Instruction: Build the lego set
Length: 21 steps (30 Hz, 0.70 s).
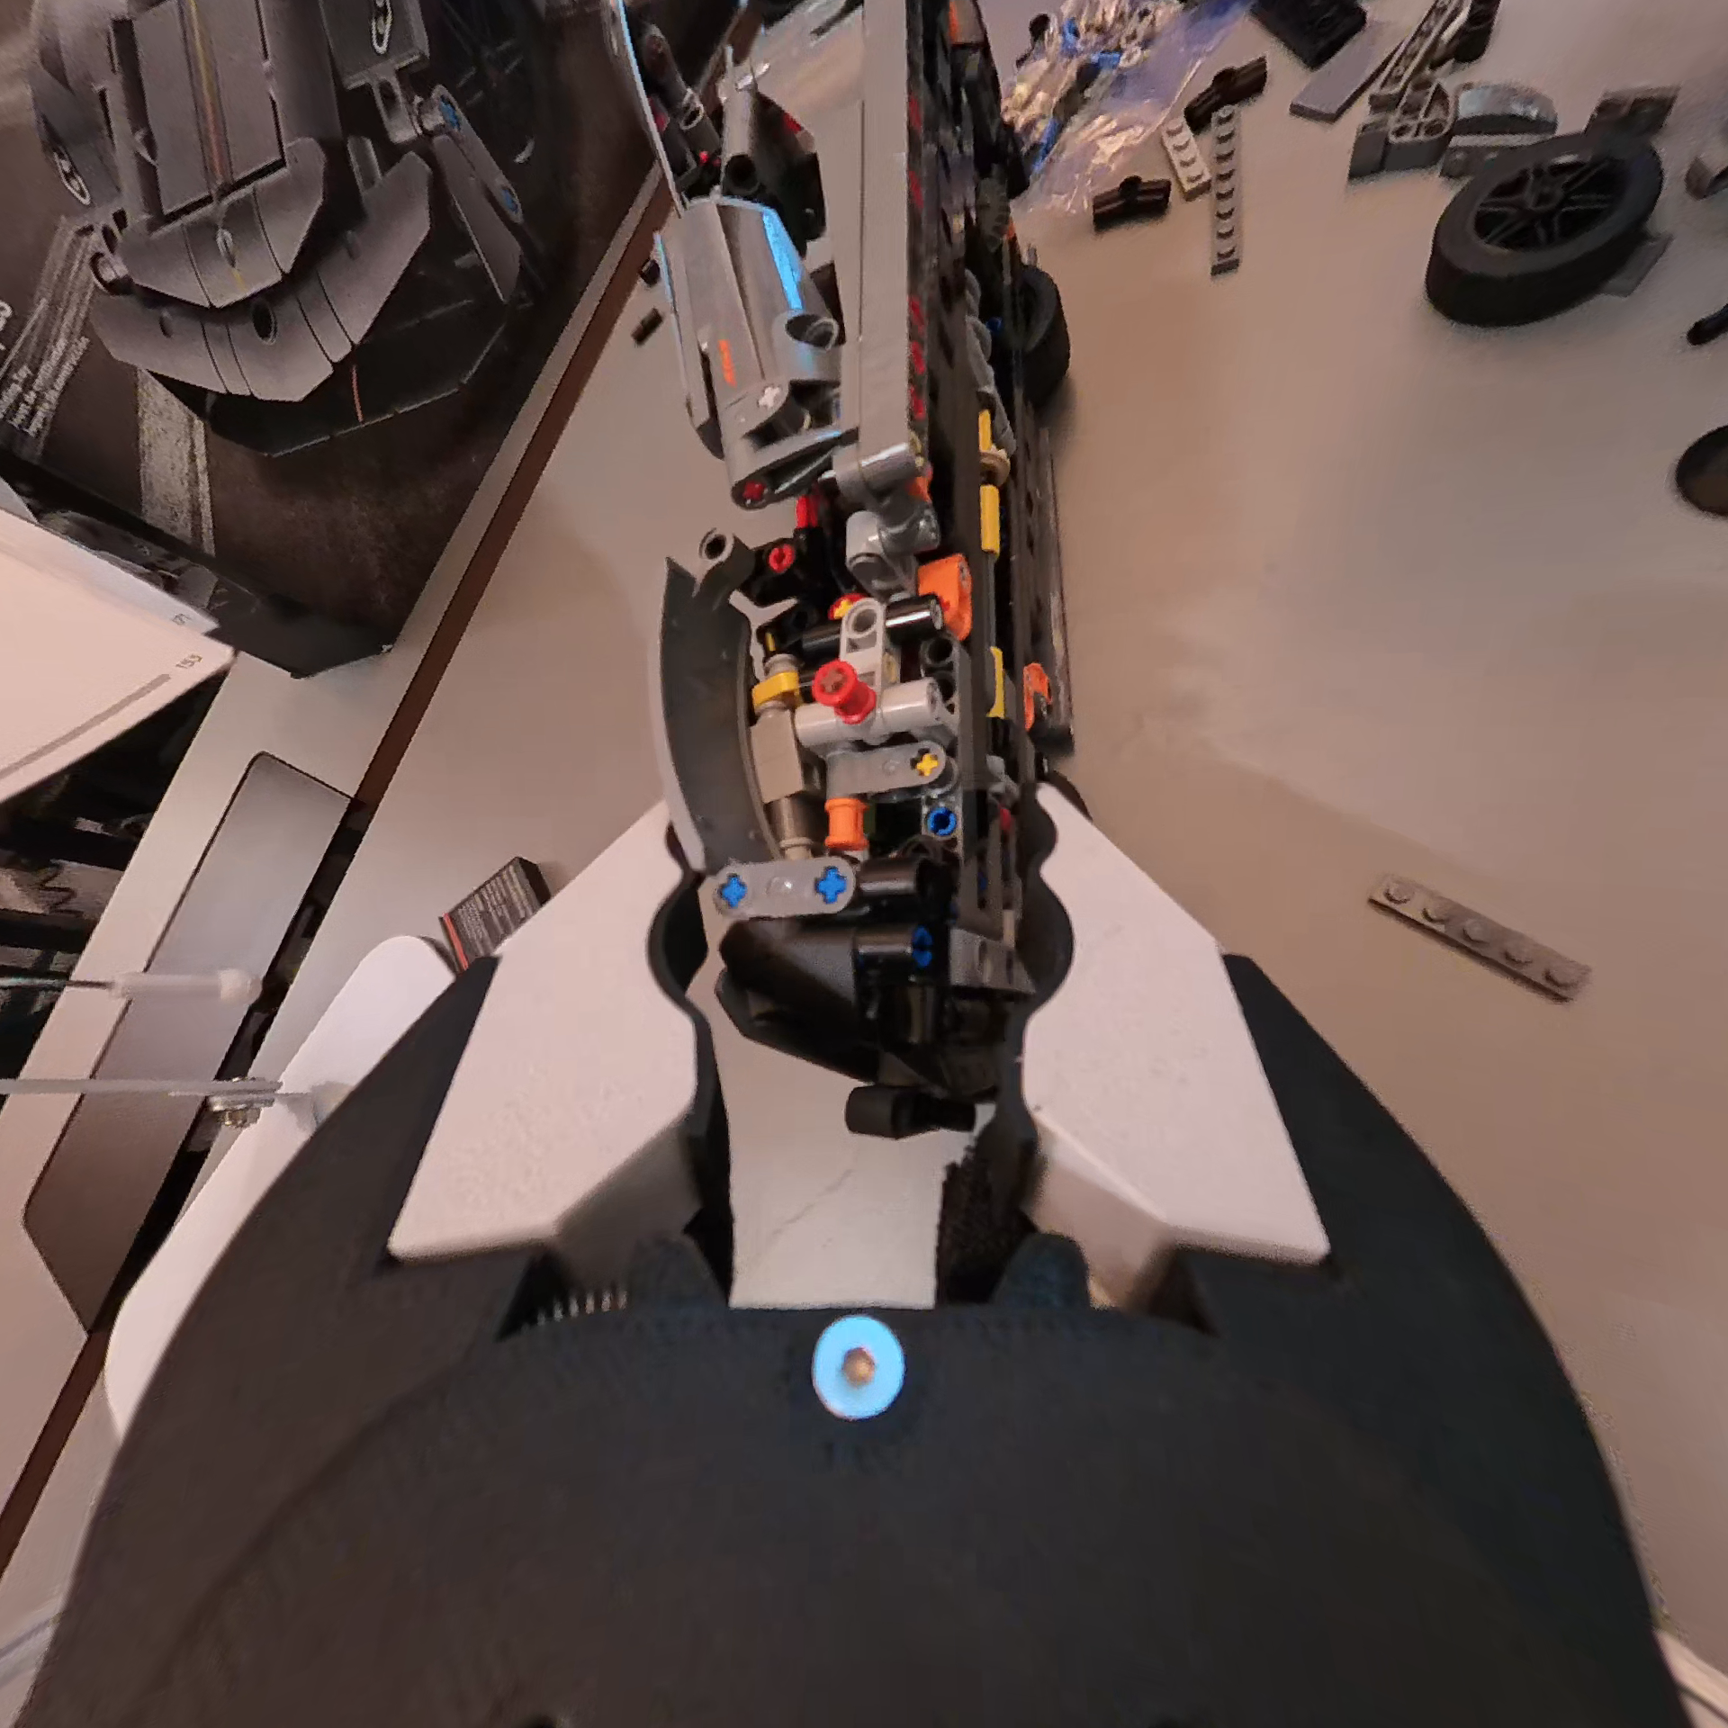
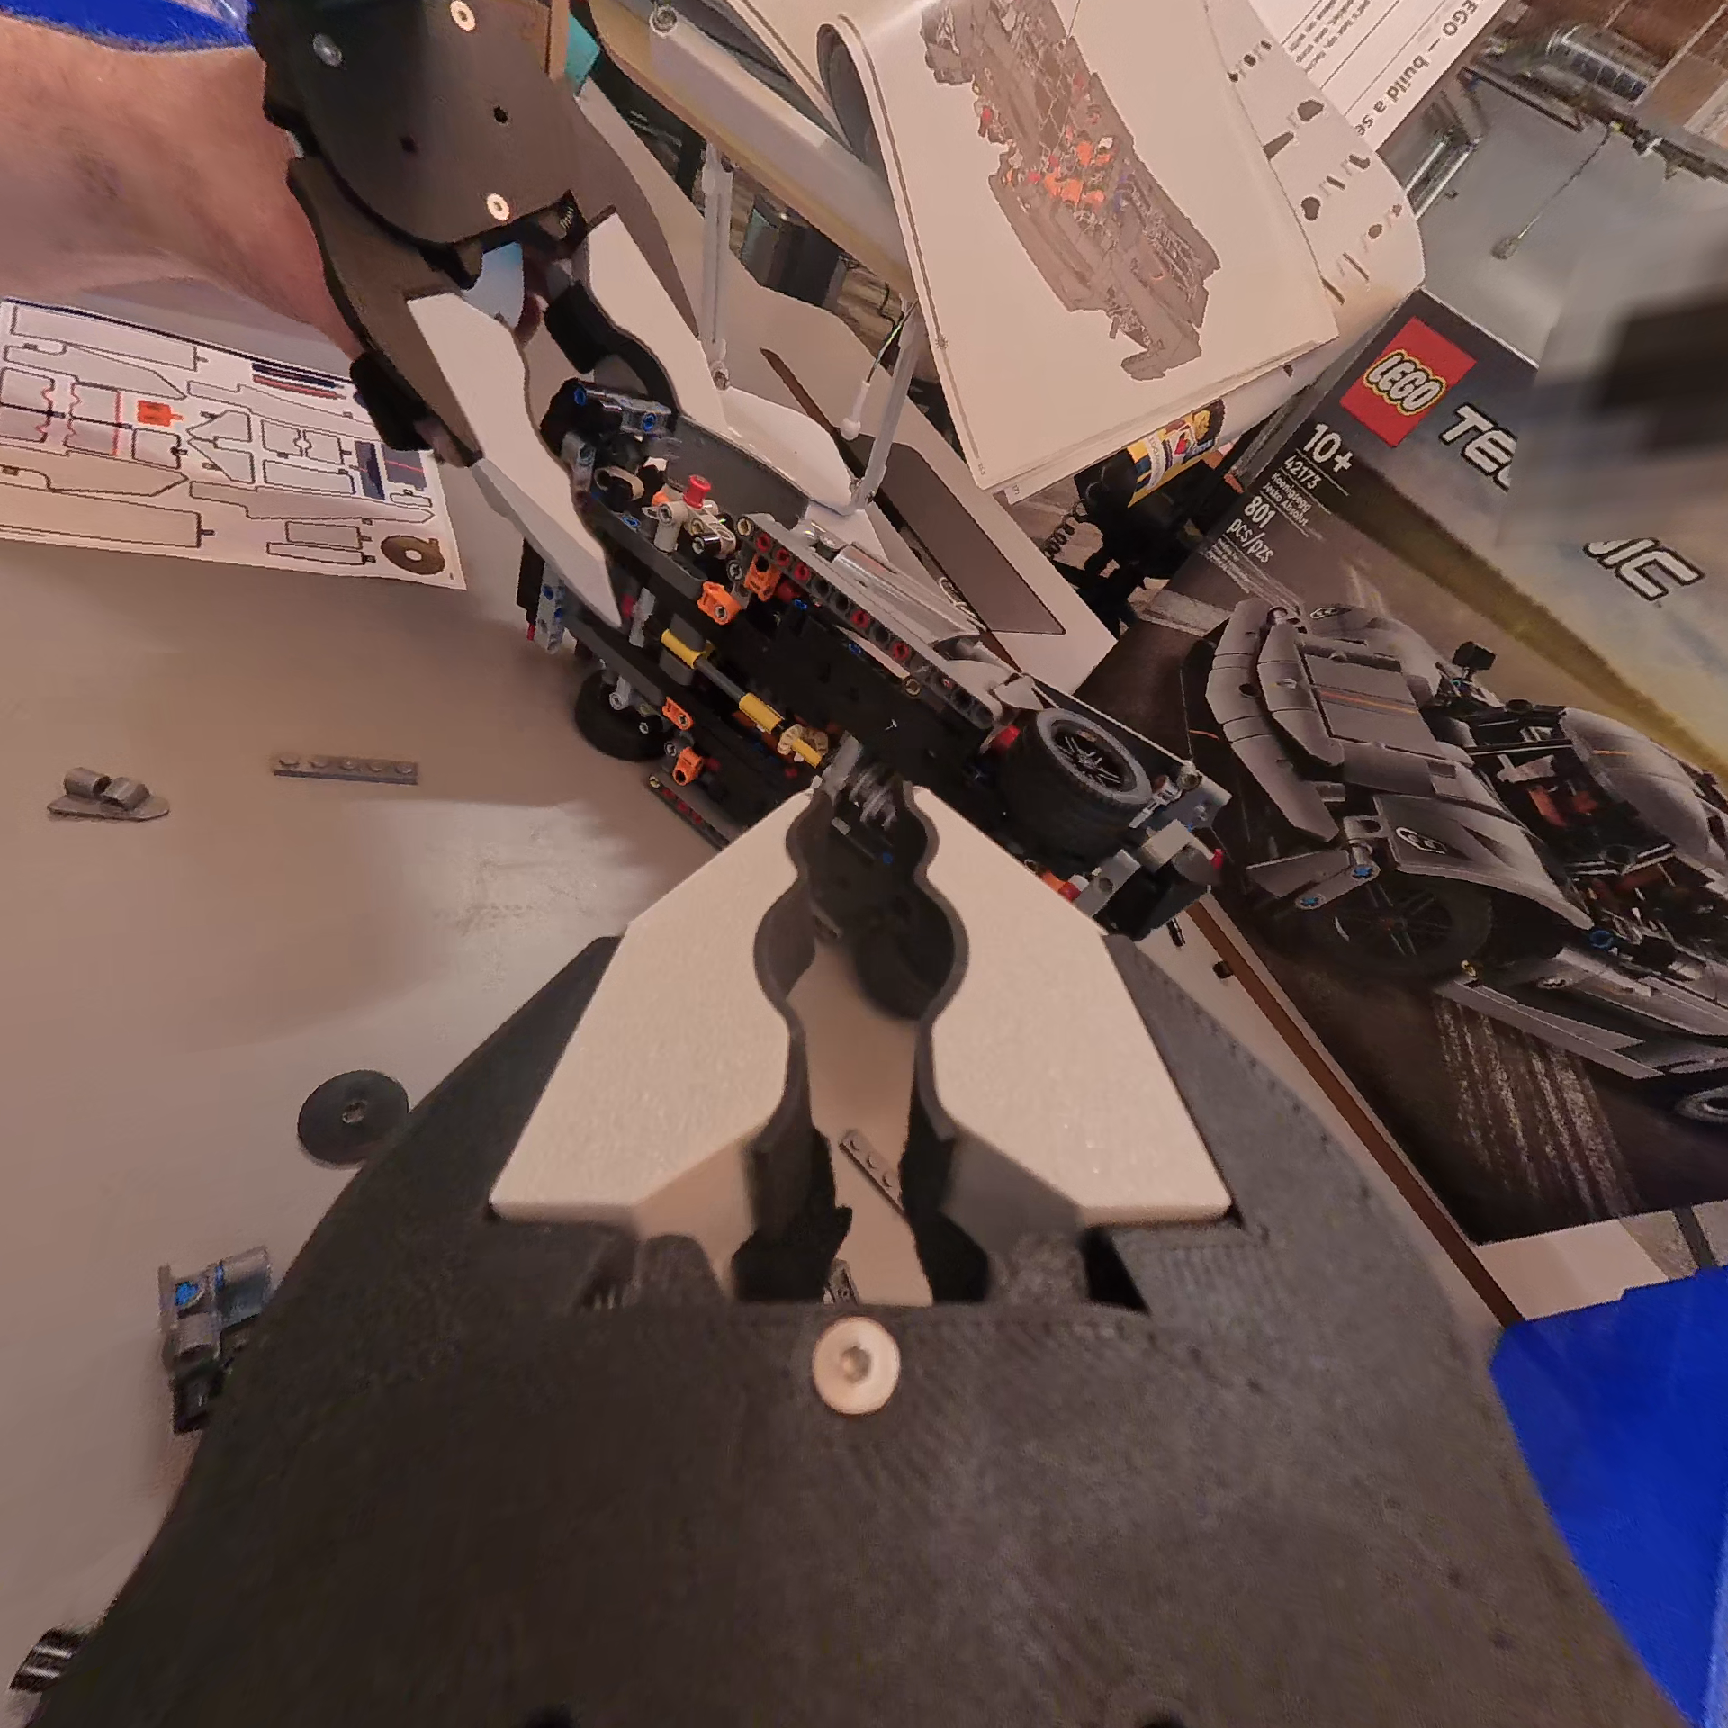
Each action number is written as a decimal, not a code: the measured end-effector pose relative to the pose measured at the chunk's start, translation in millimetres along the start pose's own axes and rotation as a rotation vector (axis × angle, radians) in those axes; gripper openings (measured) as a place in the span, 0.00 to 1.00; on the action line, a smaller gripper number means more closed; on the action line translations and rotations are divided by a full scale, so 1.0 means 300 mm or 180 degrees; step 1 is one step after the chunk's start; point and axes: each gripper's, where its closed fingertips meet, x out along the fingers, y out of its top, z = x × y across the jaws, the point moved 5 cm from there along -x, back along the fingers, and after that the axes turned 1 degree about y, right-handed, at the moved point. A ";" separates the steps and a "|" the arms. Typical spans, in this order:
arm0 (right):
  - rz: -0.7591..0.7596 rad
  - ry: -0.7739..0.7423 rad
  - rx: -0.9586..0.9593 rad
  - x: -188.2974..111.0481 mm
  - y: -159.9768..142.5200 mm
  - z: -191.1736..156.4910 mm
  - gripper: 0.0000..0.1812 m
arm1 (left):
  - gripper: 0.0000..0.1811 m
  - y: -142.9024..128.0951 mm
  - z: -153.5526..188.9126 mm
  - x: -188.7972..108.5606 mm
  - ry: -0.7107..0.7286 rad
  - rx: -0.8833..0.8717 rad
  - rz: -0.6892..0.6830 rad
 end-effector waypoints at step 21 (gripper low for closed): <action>-0.0011 0.0026 -0.0022 0.005 0.002 -0.010 0.07 | 0.37 0.026 0.031 0.035 0.0260 0.0205 -0.0105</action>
